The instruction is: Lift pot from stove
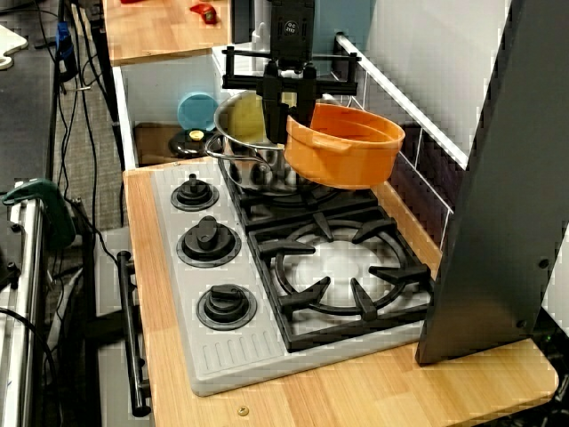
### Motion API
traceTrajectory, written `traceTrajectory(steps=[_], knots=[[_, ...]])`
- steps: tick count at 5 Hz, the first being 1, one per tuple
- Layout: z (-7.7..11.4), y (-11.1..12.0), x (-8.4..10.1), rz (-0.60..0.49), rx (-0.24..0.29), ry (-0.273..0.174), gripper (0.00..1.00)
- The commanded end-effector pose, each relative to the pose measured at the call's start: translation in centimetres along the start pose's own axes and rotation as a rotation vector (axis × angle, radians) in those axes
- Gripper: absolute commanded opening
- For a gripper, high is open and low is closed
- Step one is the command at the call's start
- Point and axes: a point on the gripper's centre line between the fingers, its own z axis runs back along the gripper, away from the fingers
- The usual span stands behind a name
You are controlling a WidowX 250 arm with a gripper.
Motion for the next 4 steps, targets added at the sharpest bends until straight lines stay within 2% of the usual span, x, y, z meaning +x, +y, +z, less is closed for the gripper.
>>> traceTrajectory(steps=[1, 4], knots=[[3.82, 0.22, 1.09, -0.033, 0.103, 0.011, 0.00], [4.57, -0.01, 1.23, -0.036, 0.113, 0.003, 0.00]])
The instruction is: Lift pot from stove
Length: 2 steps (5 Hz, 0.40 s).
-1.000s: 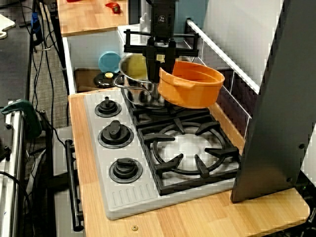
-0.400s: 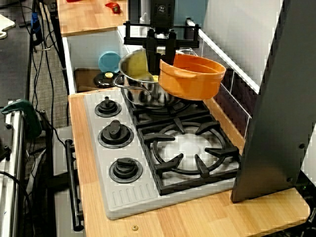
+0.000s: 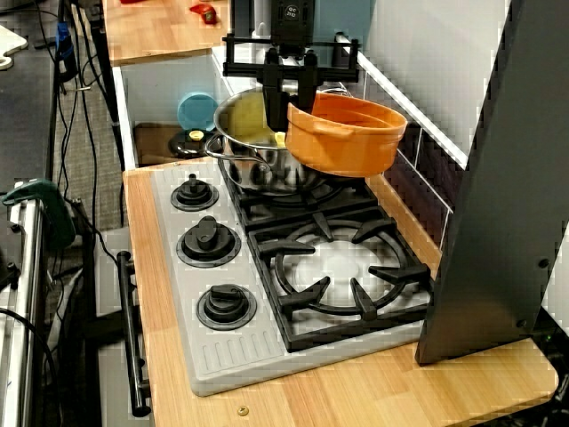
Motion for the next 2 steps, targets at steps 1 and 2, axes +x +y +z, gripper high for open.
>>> traceTrajectory(steps=[1, 2], knots=[[4.04, -0.19, 1.22, -0.040, 0.112, 0.014, 0.00], [4.22, -0.24, 1.29, -0.039, 0.113, 0.012, 0.00]])
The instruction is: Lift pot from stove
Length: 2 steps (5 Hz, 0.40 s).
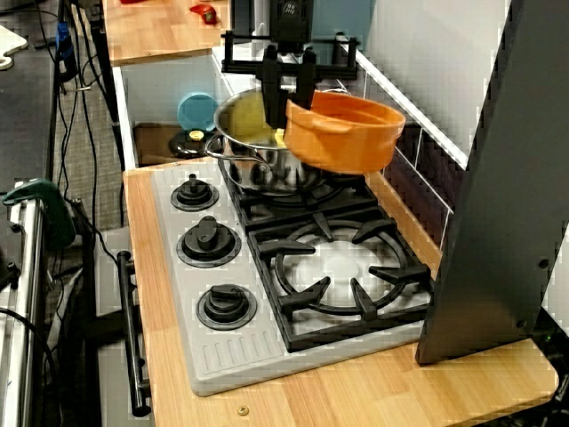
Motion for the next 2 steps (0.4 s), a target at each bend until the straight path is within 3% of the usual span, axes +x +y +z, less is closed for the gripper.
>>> traceTrajectory(steps=[1, 2], knots=[[4.15, -0.18, 1.40, -0.037, 0.116, 0.016, 0.00], [4.27, -0.11, 1.40, -0.036, 0.117, 0.014, 0.00]])
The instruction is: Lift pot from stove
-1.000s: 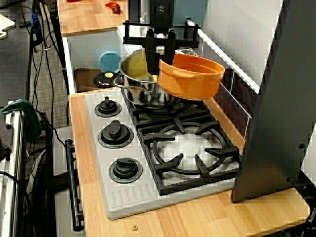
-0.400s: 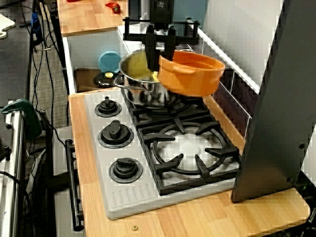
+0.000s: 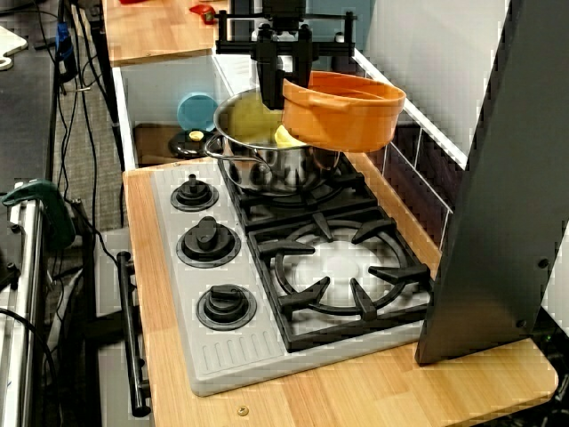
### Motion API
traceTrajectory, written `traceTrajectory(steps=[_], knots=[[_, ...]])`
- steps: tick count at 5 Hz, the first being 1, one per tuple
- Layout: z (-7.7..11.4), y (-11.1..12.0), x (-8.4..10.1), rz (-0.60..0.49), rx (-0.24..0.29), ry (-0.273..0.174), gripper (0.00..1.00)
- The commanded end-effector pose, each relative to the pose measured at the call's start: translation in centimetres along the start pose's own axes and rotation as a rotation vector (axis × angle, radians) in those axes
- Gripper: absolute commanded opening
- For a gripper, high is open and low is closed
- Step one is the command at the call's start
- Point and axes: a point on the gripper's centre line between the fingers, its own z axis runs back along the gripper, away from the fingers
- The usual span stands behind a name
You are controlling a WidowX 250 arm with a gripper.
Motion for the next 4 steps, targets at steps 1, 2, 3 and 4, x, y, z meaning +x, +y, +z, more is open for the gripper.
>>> traceTrajectory(steps=[1, 2, 3, 4], knots=[[3.07, 0.19, 0.90, -0.030, 0.089, 0.017, 0.00], [3.43, 0.09, 1.02, -0.033, 0.095, 0.013, 0.00], [3.66, 0.01, 1.11, -0.036, 0.097, 0.010, 0.00], [3.91, -0.06, 1.26, -0.038, 0.102, 0.008, 0.00]])
